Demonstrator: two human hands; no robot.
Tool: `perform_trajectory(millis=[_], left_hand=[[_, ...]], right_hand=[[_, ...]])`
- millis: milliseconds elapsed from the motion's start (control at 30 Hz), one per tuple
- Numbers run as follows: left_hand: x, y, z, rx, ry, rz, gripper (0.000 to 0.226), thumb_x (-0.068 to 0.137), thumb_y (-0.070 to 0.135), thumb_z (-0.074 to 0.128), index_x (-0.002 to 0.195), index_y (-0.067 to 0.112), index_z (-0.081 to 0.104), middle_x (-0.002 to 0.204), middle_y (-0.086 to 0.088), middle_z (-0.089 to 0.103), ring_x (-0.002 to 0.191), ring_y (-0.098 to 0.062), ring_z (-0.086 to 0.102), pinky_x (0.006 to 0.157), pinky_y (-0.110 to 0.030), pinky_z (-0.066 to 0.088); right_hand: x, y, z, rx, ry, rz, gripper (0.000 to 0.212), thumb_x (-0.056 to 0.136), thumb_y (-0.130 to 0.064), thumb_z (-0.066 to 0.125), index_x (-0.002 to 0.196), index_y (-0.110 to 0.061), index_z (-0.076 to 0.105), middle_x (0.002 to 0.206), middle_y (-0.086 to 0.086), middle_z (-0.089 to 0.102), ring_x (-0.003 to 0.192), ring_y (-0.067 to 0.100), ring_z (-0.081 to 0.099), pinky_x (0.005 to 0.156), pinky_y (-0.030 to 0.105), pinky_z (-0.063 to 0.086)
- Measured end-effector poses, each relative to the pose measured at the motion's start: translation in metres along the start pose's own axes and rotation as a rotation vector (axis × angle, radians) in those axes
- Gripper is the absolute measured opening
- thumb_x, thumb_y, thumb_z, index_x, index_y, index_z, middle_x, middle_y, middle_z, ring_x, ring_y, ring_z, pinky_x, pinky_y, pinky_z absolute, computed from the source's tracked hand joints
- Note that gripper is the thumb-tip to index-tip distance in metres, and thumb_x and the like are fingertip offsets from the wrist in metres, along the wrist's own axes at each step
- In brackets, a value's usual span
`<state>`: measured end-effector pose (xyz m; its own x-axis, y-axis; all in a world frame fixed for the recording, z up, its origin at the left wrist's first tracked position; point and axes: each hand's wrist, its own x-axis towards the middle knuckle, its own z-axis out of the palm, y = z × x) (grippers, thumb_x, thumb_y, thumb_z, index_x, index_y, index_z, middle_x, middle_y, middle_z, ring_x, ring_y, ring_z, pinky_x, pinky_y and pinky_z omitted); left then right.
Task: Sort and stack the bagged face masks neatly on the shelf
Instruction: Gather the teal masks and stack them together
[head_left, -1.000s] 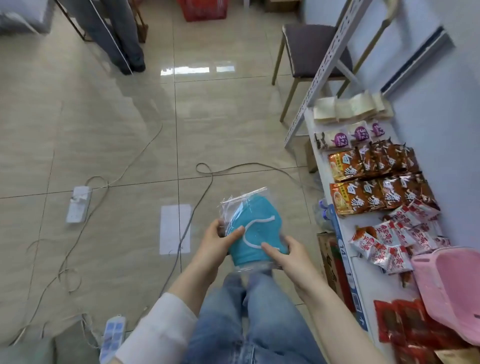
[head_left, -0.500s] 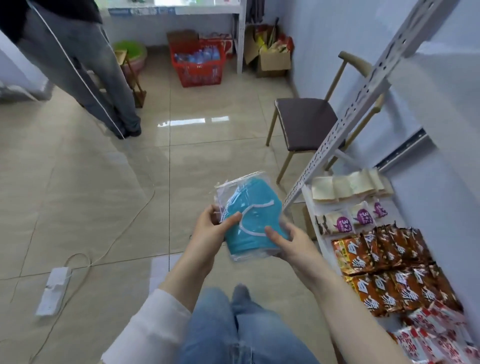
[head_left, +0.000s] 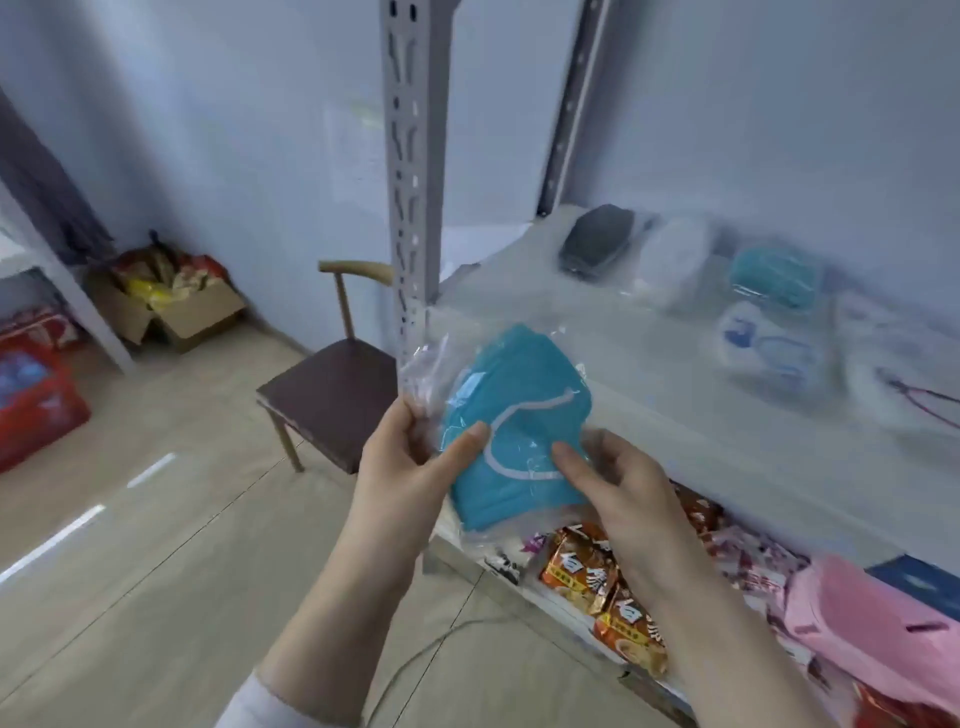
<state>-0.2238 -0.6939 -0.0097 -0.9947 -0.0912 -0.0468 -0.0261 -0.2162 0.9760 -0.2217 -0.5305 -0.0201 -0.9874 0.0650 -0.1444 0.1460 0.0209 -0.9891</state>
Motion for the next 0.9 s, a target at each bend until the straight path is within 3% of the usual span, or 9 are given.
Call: perform_trajectory(millis=[133, 233, 333, 367, 467, 533, 633, 767, 900], left_hand=[[0.040, 0.004, 0.059, 0.042, -0.233, 0.003, 0.019, 0.080, 0.013, 0.070, 0.093, 0.006, 0.058, 0.078, -0.002, 0.070, 0.072, -0.016, 0.068, 0.062, -0.025, 0.058], [0.059, -0.002, 0.111, 0.066, -0.370, -0.015, 0.017, 0.081, 0.016, 0.069, 0.090, 0.008, 0.057, 0.078, -0.004, 0.069, 0.070, -0.017, 0.068, 0.060, -0.024, 0.056], [0.073, -0.011, 0.163, 0.143, -0.480, -0.015, 0.028, 0.079, 0.028, 0.070, 0.096, 0.009, 0.058, 0.092, -0.017, 0.067, 0.083, -0.032, 0.066, 0.074, -0.043, 0.059], [0.077, -0.014, 0.179, 0.160, -0.508, -0.018, 0.030, 0.078, 0.032, 0.070, 0.096, 0.010, 0.058, 0.094, -0.016, 0.067, 0.086, -0.031, 0.066, 0.075, -0.042, 0.059], [0.089, -0.019, 0.222, 0.154, -0.575, -0.056, 0.038, 0.069, 0.039, 0.068, 0.097, 0.015, 0.059, 0.091, -0.003, 0.069, 0.083, -0.016, 0.068, 0.072, -0.028, 0.058], [0.098, -0.023, 0.247, 0.150, -0.619, -0.066, 0.037, 0.072, 0.034, 0.069, 0.100, 0.012, 0.058, 0.094, -0.006, 0.069, 0.086, -0.018, 0.067, 0.076, -0.031, 0.058], [0.118, -0.026, 0.277, 0.184, -0.608, -0.035, 0.022, 0.083, 0.016, 0.068, 0.102, 0.014, 0.057, 0.101, -0.014, 0.068, 0.094, -0.030, 0.065, 0.081, -0.039, 0.057], [0.167, -0.014, 0.313, 0.210, -0.543, -0.062, 0.018, 0.085, 0.012, 0.067, 0.101, 0.012, 0.058, 0.102, -0.016, 0.067, 0.087, -0.029, 0.066, 0.079, -0.040, 0.056], [0.237, -0.003, 0.356, 0.267, -0.504, -0.085, 0.039, 0.083, 0.013, 0.071, 0.117, 0.003, 0.054, 0.108, -0.017, 0.064, 0.087, -0.026, 0.063, 0.074, -0.035, 0.055]], right_hand=[[0.005, -0.021, -0.046, 0.024, 0.238, -0.027, 0.032, 0.070, -0.038, 0.064, 0.092, -0.016, 0.065, 0.084, -0.007, 0.072, 0.083, 0.007, 0.068, 0.064, 0.017, 0.052], [0.007, -0.030, -0.087, 0.017, 0.400, -0.024, 0.041, 0.063, -0.044, 0.065, 0.094, -0.016, 0.065, 0.091, -0.001, 0.072, 0.089, 0.015, 0.068, 0.078, 0.033, 0.056], [0.012, -0.036, -0.130, 0.029, 0.518, -0.027, 0.044, 0.060, -0.045, 0.066, 0.091, -0.013, 0.066, 0.092, 0.005, 0.072, 0.090, 0.022, 0.067, 0.084, 0.046, 0.054], [0.016, -0.036, -0.144, 0.036, 0.547, -0.024, 0.041, 0.062, -0.042, 0.066, 0.089, -0.012, 0.066, 0.091, 0.008, 0.071, 0.088, 0.022, 0.067, 0.082, 0.046, 0.053], [0.032, -0.035, -0.186, 0.096, 0.582, -0.009, 0.020, 0.077, -0.025, 0.066, 0.087, -0.008, 0.066, 0.086, 0.010, 0.070, 0.074, 0.014, 0.067, 0.062, 0.032, 0.057], [0.045, -0.036, -0.210, 0.126, 0.600, 0.002, 0.014, 0.083, -0.018, 0.063, 0.090, -0.006, 0.066, 0.087, 0.008, 0.071, 0.070, 0.010, 0.067, 0.052, 0.023, 0.052], [0.068, -0.044, -0.235, 0.140, 0.594, 0.016, 0.018, 0.087, -0.017, 0.061, 0.097, -0.003, 0.065, 0.091, 0.010, 0.071, 0.076, 0.016, 0.067, 0.051, 0.021, 0.051], [0.119, -0.066, -0.262, 0.119, 0.569, 0.032, 0.032, 0.085, -0.024, 0.064, 0.109, -0.003, 0.062, 0.100, 0.010, 0.068, 0.076, 0.016, 0.065, 0.049, 0.023, 0.051], [0.184, -0.092, -0.290, 0.124, 0.540, 0.079, 0.029, 0.089, -0.026, 0.061, 0.110, -0.006, 0.061, 0.108, 0.010, 0.064, 0.086, 0.021, 0.063, 0.060, 0.028, 0.055]])
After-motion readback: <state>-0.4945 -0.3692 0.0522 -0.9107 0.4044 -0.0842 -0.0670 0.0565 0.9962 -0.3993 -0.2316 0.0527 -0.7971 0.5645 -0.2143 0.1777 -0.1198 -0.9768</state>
